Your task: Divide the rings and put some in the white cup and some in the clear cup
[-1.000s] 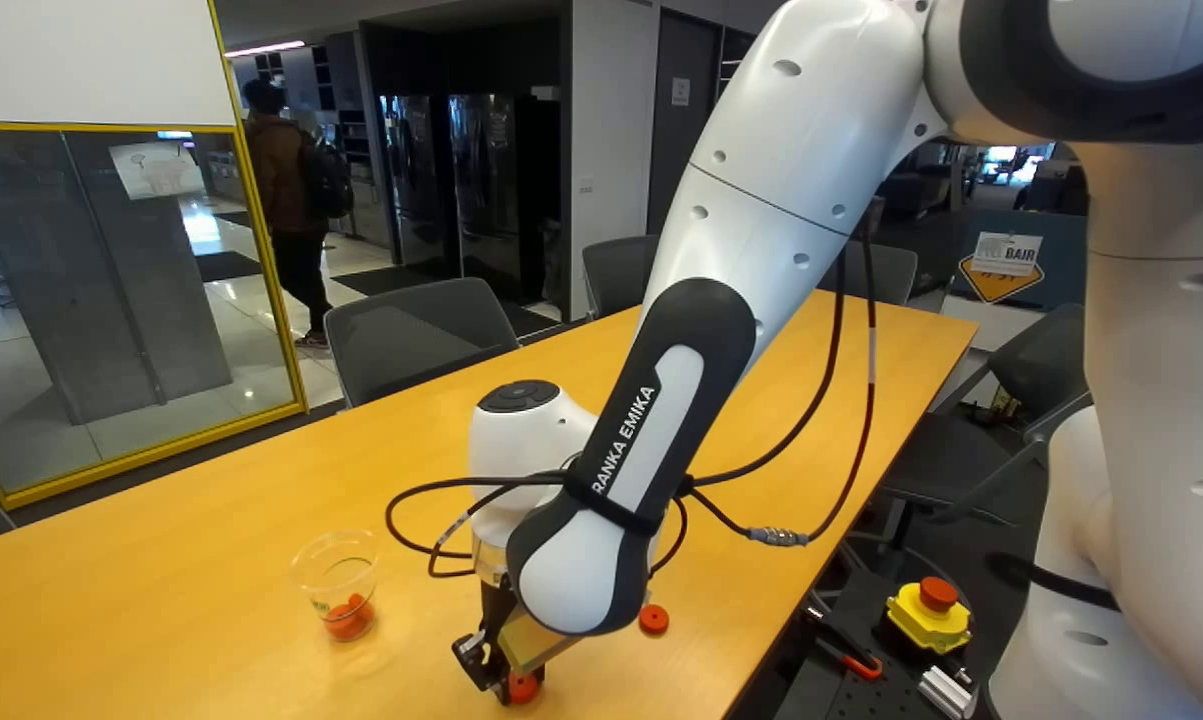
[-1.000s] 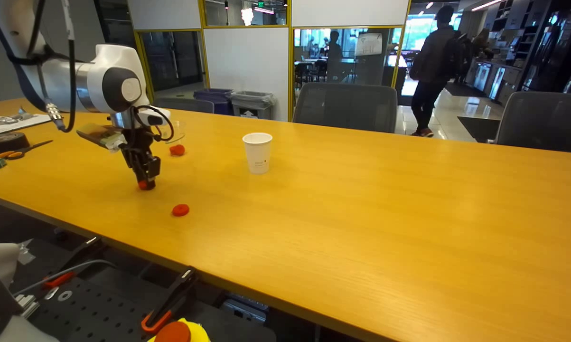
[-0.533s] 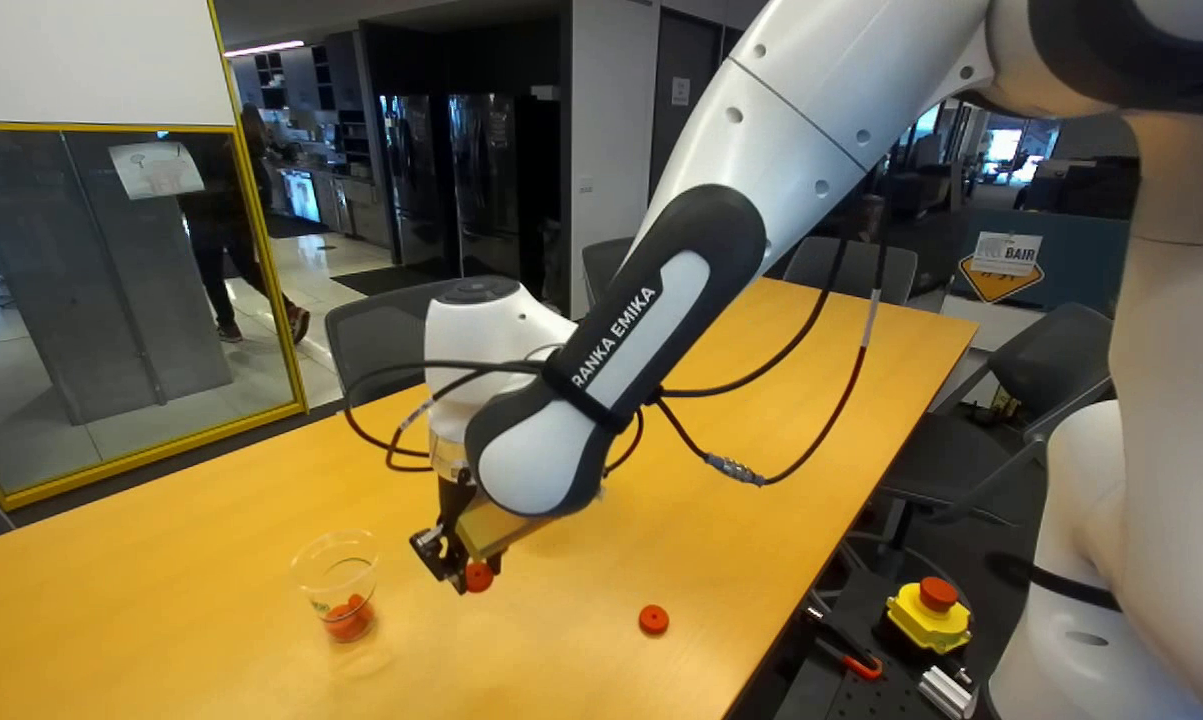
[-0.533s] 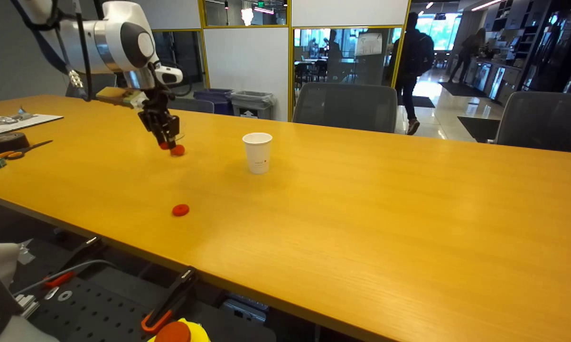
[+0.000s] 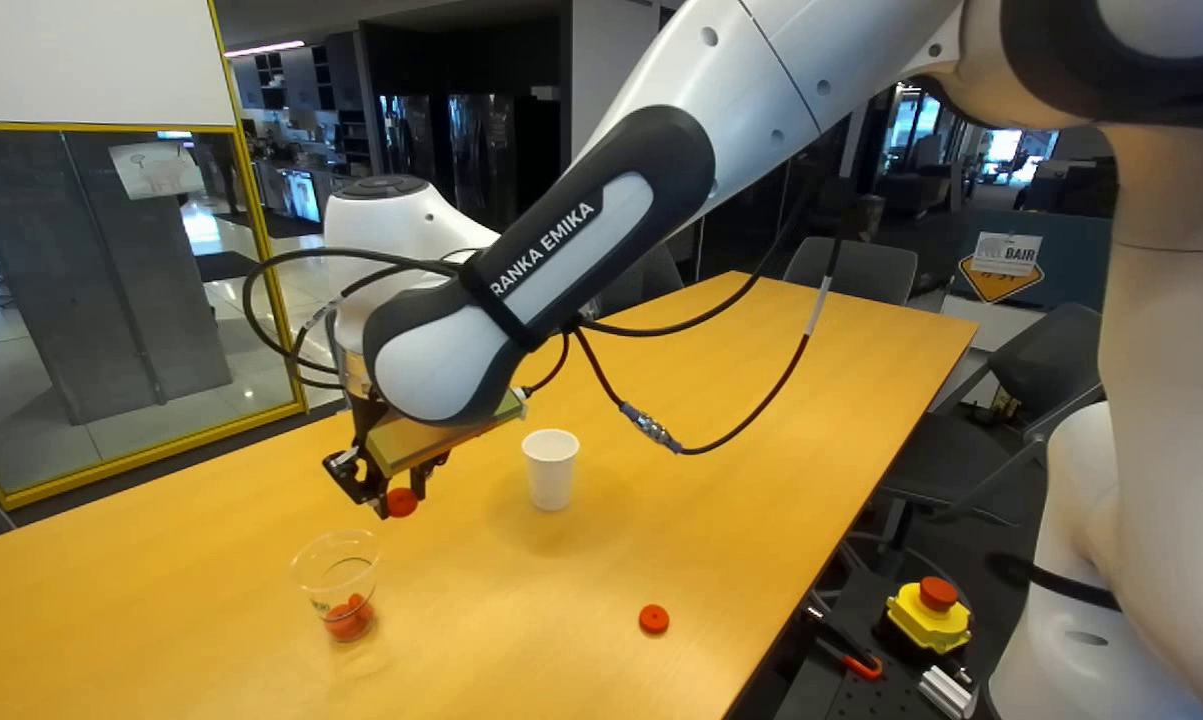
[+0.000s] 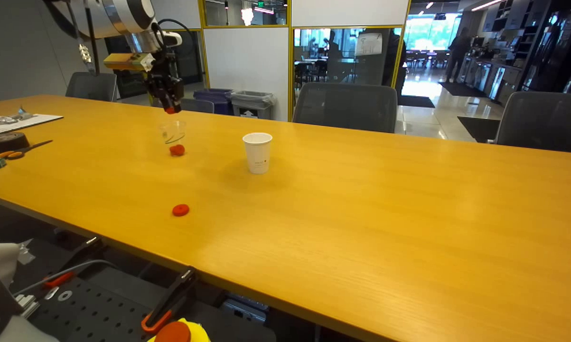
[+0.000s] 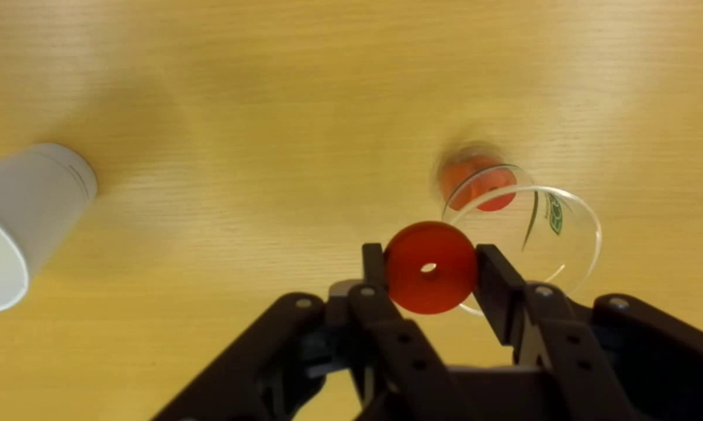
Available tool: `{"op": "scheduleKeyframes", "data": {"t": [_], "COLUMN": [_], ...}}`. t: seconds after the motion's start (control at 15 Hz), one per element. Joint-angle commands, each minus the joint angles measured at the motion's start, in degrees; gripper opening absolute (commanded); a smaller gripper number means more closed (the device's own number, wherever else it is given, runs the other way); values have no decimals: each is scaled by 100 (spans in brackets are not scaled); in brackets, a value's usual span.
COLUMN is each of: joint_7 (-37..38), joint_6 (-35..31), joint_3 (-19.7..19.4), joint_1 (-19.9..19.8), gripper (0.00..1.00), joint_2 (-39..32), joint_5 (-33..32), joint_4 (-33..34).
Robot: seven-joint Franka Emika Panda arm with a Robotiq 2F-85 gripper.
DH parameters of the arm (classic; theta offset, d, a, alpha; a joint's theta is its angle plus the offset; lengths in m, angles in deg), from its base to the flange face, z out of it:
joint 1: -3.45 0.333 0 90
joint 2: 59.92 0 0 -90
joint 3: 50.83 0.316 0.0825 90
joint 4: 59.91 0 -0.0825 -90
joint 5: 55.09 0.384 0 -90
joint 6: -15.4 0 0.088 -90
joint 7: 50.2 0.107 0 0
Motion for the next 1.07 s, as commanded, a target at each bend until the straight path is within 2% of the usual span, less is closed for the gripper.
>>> {"op": "scheduleKeyframes", "data": {"t": [0.0,0.6,1.0], "joint_7": [-259,-787,-1073], "joint_6": [289,480,732], "joint_3": [144,167,205], "joint_1": [-2,110,74], "gripper": [17,17,17], "joint_2": [-575,-1466,-1671], "joint_5": [34,203,401], "joint_4": [858,1920,2183]}}
